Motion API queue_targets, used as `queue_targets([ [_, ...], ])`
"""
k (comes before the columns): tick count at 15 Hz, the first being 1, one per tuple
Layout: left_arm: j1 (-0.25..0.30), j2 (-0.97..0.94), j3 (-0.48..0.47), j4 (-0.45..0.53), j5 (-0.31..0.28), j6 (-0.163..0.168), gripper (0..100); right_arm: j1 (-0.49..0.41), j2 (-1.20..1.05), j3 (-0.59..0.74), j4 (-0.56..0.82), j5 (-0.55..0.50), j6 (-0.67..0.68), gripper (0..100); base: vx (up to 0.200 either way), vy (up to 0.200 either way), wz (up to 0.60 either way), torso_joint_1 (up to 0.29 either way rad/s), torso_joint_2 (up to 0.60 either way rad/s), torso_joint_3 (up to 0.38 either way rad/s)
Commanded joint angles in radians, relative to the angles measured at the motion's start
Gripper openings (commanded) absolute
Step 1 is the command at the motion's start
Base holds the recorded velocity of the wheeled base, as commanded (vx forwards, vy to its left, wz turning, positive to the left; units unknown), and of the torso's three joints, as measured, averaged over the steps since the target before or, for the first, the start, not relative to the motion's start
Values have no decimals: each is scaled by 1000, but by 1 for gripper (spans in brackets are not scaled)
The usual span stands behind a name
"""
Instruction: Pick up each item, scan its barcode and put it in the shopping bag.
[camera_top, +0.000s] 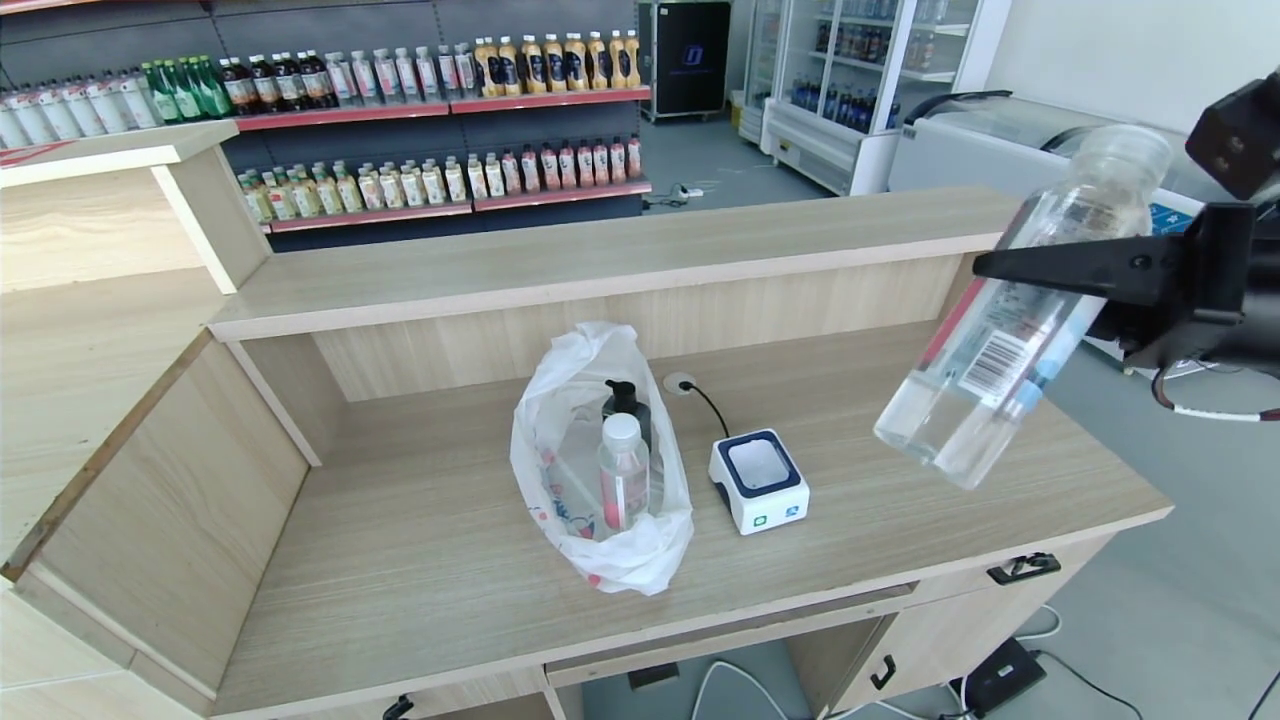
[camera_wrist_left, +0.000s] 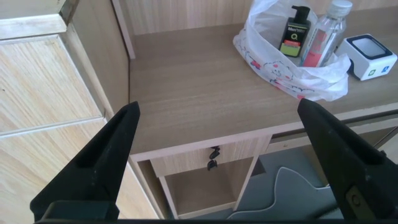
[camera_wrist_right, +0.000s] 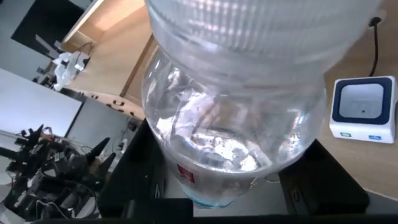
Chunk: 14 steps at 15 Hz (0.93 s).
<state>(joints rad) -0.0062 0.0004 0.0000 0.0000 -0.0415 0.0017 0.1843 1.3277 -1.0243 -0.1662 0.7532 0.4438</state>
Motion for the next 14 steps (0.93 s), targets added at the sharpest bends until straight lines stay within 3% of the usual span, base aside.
queue_targets([
  [1,0,1,0,0,0,0,100,43,-143,26,86,0,-34,0,0,0,0,0,0,0],
  [7,0,1,0,0,0,0,100,52,-344,26,257,-8,-53,0,0,0,0,0,0,0],
  [14,0,1,0,0,0,0,100,7,-389,49,258,-52,-54,0,0,0,0,0,0,0],
])
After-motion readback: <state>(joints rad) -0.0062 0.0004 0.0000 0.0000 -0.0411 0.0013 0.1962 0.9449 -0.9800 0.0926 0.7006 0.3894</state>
